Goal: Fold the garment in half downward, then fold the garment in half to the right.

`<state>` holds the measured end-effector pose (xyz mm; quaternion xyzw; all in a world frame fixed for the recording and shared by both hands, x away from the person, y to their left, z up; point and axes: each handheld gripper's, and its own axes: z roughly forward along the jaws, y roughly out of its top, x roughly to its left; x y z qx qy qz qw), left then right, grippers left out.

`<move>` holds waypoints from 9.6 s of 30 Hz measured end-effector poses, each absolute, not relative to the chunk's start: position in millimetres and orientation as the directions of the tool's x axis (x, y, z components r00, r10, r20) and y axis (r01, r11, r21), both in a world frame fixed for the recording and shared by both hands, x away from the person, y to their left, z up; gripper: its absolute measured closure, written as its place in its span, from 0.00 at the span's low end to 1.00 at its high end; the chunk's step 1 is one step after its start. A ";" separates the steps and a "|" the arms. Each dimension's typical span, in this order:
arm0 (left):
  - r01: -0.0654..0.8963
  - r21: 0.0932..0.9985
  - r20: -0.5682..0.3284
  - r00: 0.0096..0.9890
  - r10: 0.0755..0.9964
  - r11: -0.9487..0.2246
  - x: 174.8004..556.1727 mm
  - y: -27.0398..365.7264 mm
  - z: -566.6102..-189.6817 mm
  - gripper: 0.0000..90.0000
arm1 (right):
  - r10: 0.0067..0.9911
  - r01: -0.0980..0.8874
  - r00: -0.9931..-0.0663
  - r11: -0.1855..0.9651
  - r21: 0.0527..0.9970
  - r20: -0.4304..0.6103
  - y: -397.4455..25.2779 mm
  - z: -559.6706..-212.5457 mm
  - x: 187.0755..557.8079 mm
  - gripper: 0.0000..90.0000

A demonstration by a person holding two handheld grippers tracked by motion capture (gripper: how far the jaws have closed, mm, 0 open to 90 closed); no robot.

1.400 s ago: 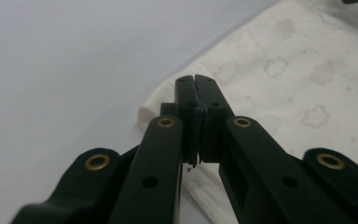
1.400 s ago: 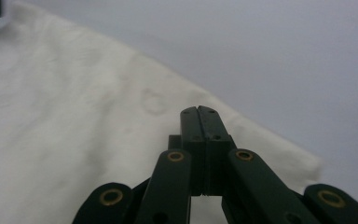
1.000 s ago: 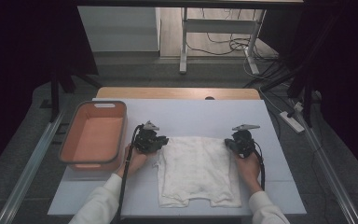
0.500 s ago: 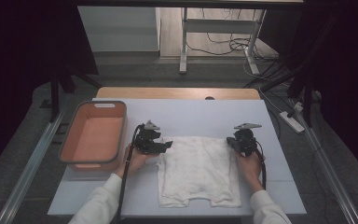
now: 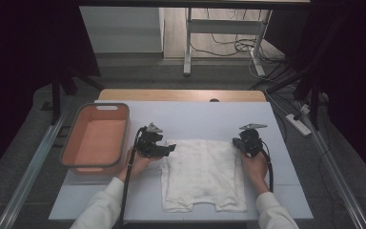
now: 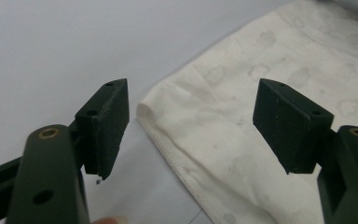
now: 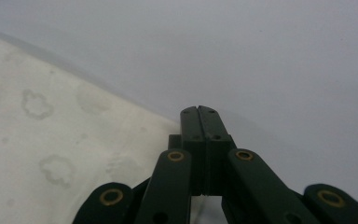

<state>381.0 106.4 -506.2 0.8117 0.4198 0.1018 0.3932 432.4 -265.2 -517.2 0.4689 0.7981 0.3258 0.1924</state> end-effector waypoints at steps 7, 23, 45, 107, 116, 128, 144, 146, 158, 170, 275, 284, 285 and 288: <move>0.598 0.731 -0.171 0.626 0.760 -0.328 382.2 108.7 -503.5 0.29 | 0.850 0.580 -0.526 0.337 0.741 0.025 -261.3 -505.5 422.7 1.00; 0.598 0.735 -0.188 0.633 0.751 -0.320 386.4 110.5 -498.2 0.25 | 0.711 0.464 -0.697 0.344 0.816 0.096 -234.2 -474.5 353.2 0.40; 0.608 0.728 -0.193 0.626 0.755 -0.318 387.4 117.8 -493.3 0.23 | 0.433 0.387 -0.889 0.534 0.752 0.150 -136.9 -494.2 291.4 0.28; 0.648 0.664 -0.092 0.566 0.819 -0.373 413.0 99.8 -509.3 0.27 | 0.386 0.298 -0.922 0.665 0.685 0.026 -85.0 -515.8 258.9 0.92; 0.669 0.607 -0.087 0.591 0.802 -0.428 425.8 91.2 -523.7 0.29 | 0.390 0.299 -0.921 0.657 0.692 0.028 -86.1 -516.8 258.4 0.92; 0.676 0.579 -0.087 0.608 0.789 -0.457 426.0 86.8 -529.3 0.26 | 0.388 0.293 -0.921 0.667 0.685 0.016 -85.8 -517.1 257.3 0.92; 0.657 0.589 -0.181 0.675 0.715 -0.471 420.7 91.1 -524.7 0.96 | 0.391 0.293 -0.920 0.664 0.688 0.015 -85.9 -518.0 257.4 0.92; 0.653 0.601 -0.192 0.679 0.709 -0.462 419.9 92.7 -521.5 0.96 | 0.392 0.293 -0.920 0.656 0.695 0.017 -86.6 -517.0 257.6 0.92; 0.616 0.688 -0.241 0.692 0.681 -0.383 410.0 99.7 -489.2 0.96 | 0.418 0.307 -0.907 0.572 0.761 0.052 -96.1 -500.6 258.3 0.92; 0.610 0.715 -0.260 0.686 0.679 -0.343 409.9 114.3 -475.2 0.97 | 0.424 0.279 -0.905 0.523 0.806 0.039 -89.4 -486.0 257.3 0.92; 0.571 0.774 -0.264 0.683 0.680 -0.273 405.3 104.2 -464.4 0.96 | 0.544 0.335 -0.838 0.454 0.826 0.041 -135.8 -482.5 264.7 0.92; 0.570 0.771 -0.263 0.690 0.674 -0.284 406.5 93.0 -464.4 0.96 | 0.558 0.343 -0.829 0.451 0.824 0.040 -146.1 -481.0 263.5 0.91; 0.571 0.771 -0.264 0.691 0.673 -0.283 407.0 90.9 -464.3 0.96 | 0.560 0.345 -0.828 0.449 0.824 0.041 -148.4 -480.9 262.5 0.91; 0.570 0.769 -0.262 0.693 0.671 -0.289 409.2 83.7 -464.8 0.96 | 0.570 0.357 -0.820 0.447 0.820 0.046 -156.3 -481.4 259.8 0.91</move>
